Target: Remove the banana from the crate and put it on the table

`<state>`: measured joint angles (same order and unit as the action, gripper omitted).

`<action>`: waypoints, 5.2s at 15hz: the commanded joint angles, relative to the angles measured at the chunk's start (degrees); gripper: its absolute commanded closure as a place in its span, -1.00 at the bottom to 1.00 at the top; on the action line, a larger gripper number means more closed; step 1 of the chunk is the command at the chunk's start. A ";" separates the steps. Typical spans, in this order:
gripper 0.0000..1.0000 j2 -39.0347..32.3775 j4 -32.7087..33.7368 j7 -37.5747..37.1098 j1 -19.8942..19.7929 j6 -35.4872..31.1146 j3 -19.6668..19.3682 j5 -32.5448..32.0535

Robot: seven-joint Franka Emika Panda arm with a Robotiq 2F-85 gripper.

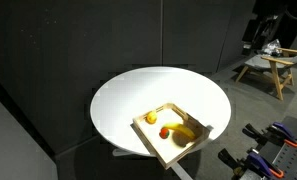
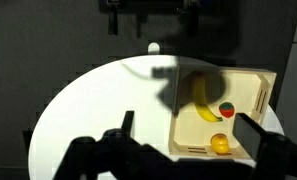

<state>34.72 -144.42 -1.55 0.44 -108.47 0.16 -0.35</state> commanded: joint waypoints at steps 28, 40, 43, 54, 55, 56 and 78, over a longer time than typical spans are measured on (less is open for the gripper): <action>-1.00 -0.02 0.11 0.10 -0.18 0.13 0.14 0.09; -1.00 -2.25 1.66 -0.27 0.02 -0.62 0.47 0.31; -1.00 -4.91 2.99 -1.11 0.25 -1.64 1.10 0.58; -1.00 -18.98 9.48 -2.45 1.43 -8.66 2.97 1.67; -1.00 -20.64 10.03 -2.42 1.67 -9.62 3.10 1.62; -1.00 -22.13 10.55 -2.42 1.87 -10.57 3.19 1.57; -1.00 -46.36 13.52 -0.06 6.31 -29.28 4.32 -8.66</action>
<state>-11.05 -131.47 -1.61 6.34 -137.05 4.85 -6.29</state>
